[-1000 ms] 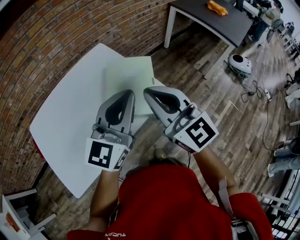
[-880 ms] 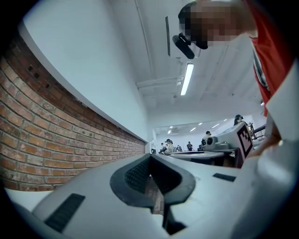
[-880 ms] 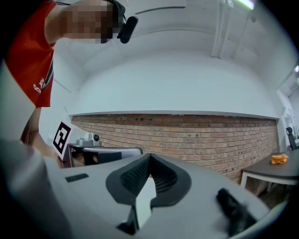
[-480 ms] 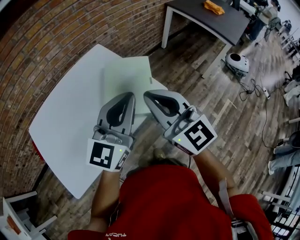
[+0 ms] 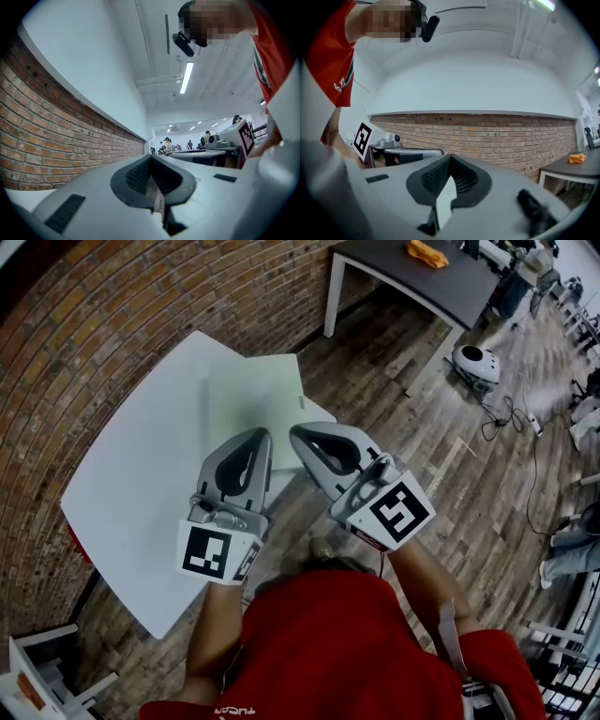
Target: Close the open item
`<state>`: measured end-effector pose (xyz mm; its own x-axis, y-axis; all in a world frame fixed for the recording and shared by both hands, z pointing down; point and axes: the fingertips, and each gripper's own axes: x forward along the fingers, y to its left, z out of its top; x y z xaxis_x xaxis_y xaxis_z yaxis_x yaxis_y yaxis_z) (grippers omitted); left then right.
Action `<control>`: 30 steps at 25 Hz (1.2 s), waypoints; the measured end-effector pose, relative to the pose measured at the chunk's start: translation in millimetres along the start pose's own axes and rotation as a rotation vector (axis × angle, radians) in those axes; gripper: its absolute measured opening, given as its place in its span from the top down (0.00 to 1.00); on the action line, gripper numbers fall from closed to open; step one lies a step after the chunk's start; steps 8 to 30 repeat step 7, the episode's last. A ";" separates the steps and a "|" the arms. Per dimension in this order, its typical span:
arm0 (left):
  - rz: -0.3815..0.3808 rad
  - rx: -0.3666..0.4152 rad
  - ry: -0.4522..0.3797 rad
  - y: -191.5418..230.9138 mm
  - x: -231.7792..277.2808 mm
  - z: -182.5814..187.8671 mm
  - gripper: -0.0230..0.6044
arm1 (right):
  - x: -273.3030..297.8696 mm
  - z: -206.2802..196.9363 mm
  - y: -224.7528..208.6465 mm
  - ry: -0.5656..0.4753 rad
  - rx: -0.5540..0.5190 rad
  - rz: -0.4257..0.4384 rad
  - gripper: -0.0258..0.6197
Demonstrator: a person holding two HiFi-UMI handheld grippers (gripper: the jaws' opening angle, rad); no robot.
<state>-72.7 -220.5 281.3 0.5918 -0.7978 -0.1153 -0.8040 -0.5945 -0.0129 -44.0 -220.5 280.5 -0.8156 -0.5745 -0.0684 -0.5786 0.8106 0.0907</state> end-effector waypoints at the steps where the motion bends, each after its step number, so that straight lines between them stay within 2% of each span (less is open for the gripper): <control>1: 0.001 0.001 0.000 -0.6 -0.3 -0.2 0.94 | -0.4 0.9 0.8 -0.012 0.005 0.002 0.91; 7: 0.005 0.003 0.003 -2.9 2.4 -0.5 0.94 | -1.7 3.5 0.0 -0.040 0.008 0.015 0.91; 30: 0.005 0.003 0.003 -2.9 2.4 -0.5 0.94 | -1.7 3.5 0.0 -0.040 0.008 0.015 0.91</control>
